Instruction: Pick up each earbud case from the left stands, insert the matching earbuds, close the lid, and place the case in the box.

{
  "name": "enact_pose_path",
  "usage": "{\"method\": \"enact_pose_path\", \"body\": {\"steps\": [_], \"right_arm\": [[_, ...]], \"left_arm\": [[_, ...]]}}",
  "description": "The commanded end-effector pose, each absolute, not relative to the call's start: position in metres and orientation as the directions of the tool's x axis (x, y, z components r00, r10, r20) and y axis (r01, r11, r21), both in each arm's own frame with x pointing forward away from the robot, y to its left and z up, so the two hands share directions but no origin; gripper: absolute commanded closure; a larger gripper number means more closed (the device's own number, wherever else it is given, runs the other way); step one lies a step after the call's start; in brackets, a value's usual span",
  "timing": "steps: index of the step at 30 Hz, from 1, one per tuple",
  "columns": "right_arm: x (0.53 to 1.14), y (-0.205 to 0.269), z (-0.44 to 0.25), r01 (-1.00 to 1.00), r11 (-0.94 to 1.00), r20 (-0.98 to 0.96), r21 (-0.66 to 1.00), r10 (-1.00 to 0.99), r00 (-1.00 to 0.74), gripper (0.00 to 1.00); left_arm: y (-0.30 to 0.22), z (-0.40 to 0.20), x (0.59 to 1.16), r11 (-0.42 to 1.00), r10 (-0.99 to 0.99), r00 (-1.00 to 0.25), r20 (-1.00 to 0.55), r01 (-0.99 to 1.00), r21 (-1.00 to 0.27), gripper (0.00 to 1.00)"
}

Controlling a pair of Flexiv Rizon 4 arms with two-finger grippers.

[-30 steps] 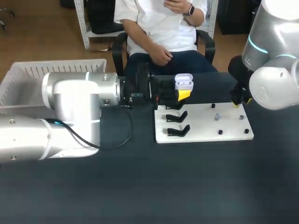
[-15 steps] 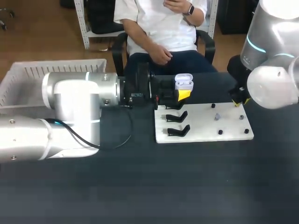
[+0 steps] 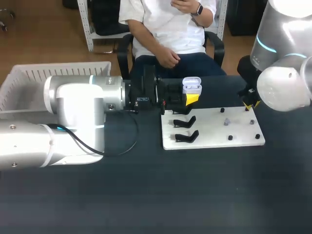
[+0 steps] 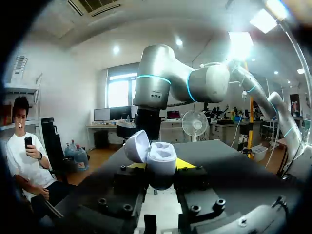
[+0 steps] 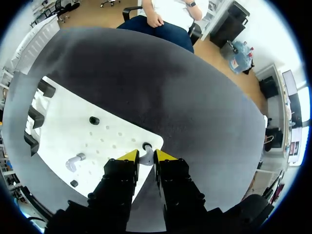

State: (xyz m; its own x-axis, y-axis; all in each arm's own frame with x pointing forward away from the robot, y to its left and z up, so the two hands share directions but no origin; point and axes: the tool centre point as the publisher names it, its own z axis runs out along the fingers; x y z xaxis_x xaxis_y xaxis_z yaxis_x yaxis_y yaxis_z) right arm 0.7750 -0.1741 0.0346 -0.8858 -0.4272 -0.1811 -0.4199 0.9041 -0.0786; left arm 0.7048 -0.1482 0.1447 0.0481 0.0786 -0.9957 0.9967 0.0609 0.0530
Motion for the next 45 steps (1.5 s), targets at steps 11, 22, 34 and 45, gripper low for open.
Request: {"method": "enact_pose_path", "body": {"steps": [11, 22, 34, 45], "right_arm": [[0.710, -0.172, 0.107, -0.287, 0.956, -0.171, -0.065, -0.294, -0.940, 1.00], [0.693, -0.166, 0.120, -0.197, 0.979, -0.178, -0.054, -0.204, -0.963, 1.00], [0.685, -0.141, 0.130, 0.315, 0.949, -0.200, 0.002, 0.309, -0.930, 1.00], [0.665, -0.123, 0.156, 0.591, 0.806, -0.220, 0.028, 0.582, -0.783, 1.00]], "left_arm": [[-0.148, 0.144, 0.702, 0.070, 0.073, 0.053, -0.996, 0.996, 0.058, 1.00], [-0.148, 0.144, 0.702, 0.070, 0.073, 0.053, -0.996, 0.996, 0.058, 1.00], [-0.148, 0.144, 0.702, 0.070, 0.073, 0.053, -0.996, 0.996, 0.058, 1.00], [-0.148, 0.144, 0.702, 0.070, 0.073, 0.053, -0.996, 0.996, 0.058, 1.00]]}}
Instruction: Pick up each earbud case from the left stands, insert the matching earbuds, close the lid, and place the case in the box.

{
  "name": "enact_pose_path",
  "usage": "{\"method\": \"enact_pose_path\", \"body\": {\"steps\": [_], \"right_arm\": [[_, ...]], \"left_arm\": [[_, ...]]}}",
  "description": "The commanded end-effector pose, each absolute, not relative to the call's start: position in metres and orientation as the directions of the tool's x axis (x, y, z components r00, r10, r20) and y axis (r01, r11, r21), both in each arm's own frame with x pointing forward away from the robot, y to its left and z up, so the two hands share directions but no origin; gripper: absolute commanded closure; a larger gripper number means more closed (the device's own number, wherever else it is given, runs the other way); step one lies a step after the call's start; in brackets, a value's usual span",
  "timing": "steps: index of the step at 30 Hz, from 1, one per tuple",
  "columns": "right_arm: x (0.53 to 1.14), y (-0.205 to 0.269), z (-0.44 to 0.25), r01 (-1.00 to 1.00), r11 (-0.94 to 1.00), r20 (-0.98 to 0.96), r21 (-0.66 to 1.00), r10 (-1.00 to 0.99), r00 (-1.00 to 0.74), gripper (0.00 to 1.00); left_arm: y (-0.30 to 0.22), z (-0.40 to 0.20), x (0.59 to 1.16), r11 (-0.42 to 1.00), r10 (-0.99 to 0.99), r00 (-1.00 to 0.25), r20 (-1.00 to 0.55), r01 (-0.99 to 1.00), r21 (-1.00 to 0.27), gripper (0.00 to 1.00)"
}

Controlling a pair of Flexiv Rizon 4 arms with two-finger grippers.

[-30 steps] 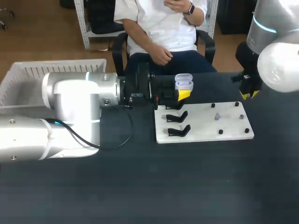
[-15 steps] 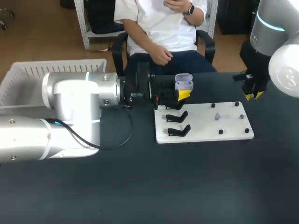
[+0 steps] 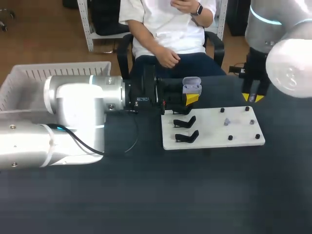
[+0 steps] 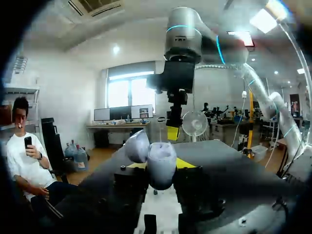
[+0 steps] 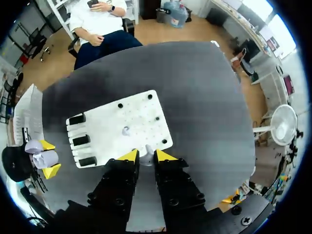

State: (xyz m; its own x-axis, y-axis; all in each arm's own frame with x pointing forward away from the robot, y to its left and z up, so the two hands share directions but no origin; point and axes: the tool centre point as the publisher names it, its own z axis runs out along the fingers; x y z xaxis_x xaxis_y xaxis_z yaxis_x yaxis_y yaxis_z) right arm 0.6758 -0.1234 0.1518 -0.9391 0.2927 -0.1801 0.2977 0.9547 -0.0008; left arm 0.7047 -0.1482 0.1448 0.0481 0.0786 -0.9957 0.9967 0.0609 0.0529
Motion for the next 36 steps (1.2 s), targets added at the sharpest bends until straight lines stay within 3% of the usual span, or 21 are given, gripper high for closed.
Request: {"method": "enact_pose_path", "body": {"steps": [1, 13, 18, 36], "right_arm": [[0.665, -0.123, 0.156, 0.591, 0.806, -0.220, 0.028, 0.582, -0.783, 1.00], [0.665, -0.123, 0.156, 0.591, 0.806, -0.220, 0.028, 0.582, -0.783, 1.00], [0.670, -0.096, 0.177, 0.548, 0.832, -0.190, 0.083, 0.554, -0.811, 1.00], [0.670, -0.010, 0.219, 0.459, 0.888, -0.117, 0.042, 0.460, -0.880, 1.00]], "left_arm": [[-0.148, 0.144, 0.702, 0.070, 0.073, 0.053, -0.996, 0.996, 0.058, 1.00], [-0.148, 0.144, 0.702, 0.070, 0.073, 0.053, -0.996, 0.996, 0.058, 1.00], [-0.148, 0.144, 0.702, 0.070, 0.073, 0.053, -0.996, 0.996, 0.058, 1.00], [-0.148, 0.144, 0.702, 0.070, 0.073, 0.053, -0.996, 0.996, 0.058, 1.00]]}}
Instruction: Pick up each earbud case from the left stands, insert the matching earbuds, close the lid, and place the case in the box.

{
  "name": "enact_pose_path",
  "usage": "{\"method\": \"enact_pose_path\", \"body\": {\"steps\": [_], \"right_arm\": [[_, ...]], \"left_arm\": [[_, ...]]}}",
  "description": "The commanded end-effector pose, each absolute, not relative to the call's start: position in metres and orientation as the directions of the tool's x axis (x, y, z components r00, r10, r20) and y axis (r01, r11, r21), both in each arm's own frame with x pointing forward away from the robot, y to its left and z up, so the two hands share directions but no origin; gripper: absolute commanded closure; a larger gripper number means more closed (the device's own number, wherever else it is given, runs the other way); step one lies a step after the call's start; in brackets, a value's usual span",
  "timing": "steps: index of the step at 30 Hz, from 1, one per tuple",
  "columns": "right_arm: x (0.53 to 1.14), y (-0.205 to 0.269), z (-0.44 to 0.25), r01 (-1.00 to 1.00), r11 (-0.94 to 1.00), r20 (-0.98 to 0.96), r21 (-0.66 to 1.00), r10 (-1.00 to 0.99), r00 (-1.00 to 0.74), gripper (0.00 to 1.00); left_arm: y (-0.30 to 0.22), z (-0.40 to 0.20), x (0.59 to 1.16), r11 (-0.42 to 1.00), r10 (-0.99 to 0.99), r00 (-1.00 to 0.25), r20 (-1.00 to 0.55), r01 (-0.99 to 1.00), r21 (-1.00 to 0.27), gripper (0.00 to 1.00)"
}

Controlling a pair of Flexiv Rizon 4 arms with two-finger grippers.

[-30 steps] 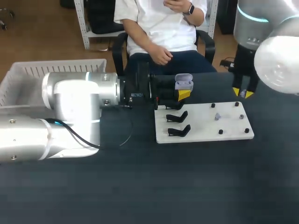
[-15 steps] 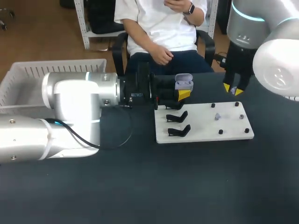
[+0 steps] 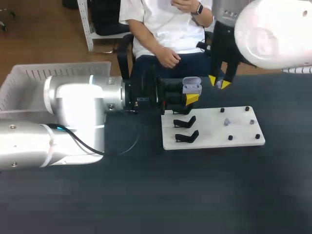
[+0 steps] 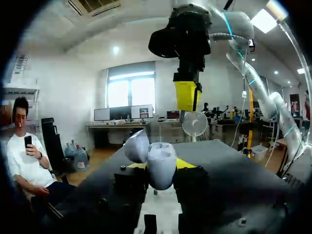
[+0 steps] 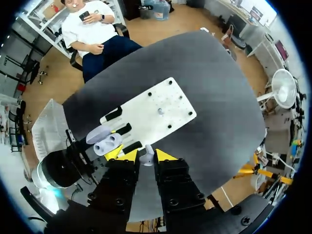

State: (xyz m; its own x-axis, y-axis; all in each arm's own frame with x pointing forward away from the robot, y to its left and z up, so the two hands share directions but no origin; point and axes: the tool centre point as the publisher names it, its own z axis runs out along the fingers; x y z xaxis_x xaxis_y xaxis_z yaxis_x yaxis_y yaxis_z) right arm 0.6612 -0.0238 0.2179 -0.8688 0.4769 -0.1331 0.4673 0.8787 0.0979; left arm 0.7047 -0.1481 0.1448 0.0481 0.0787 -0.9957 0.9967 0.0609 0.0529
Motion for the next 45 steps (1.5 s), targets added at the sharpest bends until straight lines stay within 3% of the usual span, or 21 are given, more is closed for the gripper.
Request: {"method": "enact_pose_path", "body": {"steps": [1, 45], "right_arm": [[0.671, -0.006, 0.219, 0.451, 0.892, -0.113, 0.042, 0.453, -0.884, 1.00], [0.684, 0.031, 0.209, 0.369, 0.929, -0.129, 0.034, 0.370, -0.920, 1.00]], "left_arm": [[-0.148, 0.144, 0.702, 0.070, 0.073, 0.053, -0.996, 0.996, 0.058, 1.00], [-0.148, 0.144, 0.702, 0.070, 0.073, 0.053, -0.996, 0.996, 0.058, 1.00]]}}
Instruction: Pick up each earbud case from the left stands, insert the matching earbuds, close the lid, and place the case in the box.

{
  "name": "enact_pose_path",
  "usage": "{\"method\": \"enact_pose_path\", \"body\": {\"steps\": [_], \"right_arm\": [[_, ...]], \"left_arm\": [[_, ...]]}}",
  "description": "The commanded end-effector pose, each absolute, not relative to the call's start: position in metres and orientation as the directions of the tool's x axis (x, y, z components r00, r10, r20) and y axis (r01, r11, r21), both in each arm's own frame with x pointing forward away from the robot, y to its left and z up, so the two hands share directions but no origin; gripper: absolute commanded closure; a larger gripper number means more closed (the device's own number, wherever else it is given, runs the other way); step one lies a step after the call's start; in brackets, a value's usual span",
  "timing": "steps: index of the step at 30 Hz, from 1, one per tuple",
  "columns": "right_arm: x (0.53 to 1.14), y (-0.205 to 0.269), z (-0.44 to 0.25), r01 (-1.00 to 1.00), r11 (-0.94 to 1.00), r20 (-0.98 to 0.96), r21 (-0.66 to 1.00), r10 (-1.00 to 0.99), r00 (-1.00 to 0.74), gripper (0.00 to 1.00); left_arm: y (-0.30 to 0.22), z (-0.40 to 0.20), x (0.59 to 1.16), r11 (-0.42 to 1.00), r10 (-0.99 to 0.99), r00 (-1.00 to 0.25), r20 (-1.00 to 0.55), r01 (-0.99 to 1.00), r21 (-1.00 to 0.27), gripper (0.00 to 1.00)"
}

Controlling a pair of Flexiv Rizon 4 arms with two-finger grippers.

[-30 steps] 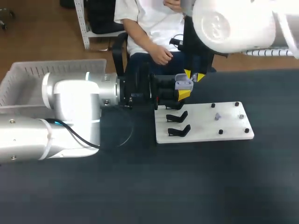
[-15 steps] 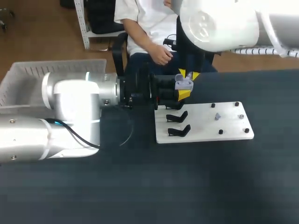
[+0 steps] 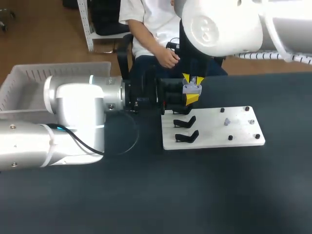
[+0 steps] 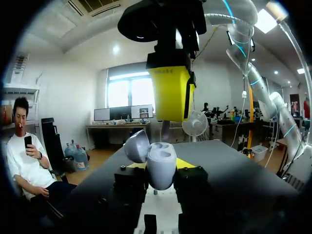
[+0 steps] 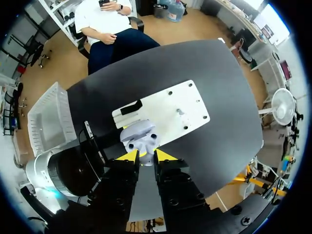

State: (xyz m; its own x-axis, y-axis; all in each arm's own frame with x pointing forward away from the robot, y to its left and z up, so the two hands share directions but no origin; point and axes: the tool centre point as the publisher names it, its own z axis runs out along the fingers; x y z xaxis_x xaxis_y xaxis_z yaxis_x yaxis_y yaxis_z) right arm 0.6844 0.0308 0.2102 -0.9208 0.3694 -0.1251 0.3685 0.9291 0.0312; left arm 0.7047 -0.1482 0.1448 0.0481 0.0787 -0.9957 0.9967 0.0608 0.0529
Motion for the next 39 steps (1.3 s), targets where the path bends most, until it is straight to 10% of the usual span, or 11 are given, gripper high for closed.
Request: {"method": "enact_pose_path", "body": {"steps": [1, 39], "right_arm": [[0.685, 0.031, 0.209, 0.371, 0.928, -0.132, 0.034, 0.372, -0.919, 1.00], [0.683, 0.019, 0.200, 0.394, 0.918, -0.134, 0.039, 0.396, -0.909, 1.00]], "left_arm": [[-0.148, 0.144, 0.702, 0.070, 0.073, 0.053, -0.996, 0.996, 0.058, 1.00], [-0.148, 0.144, 0.702, 0.070, 0.073, 0.053, -0.996, 0.996, 0.058, 1.00]]}}
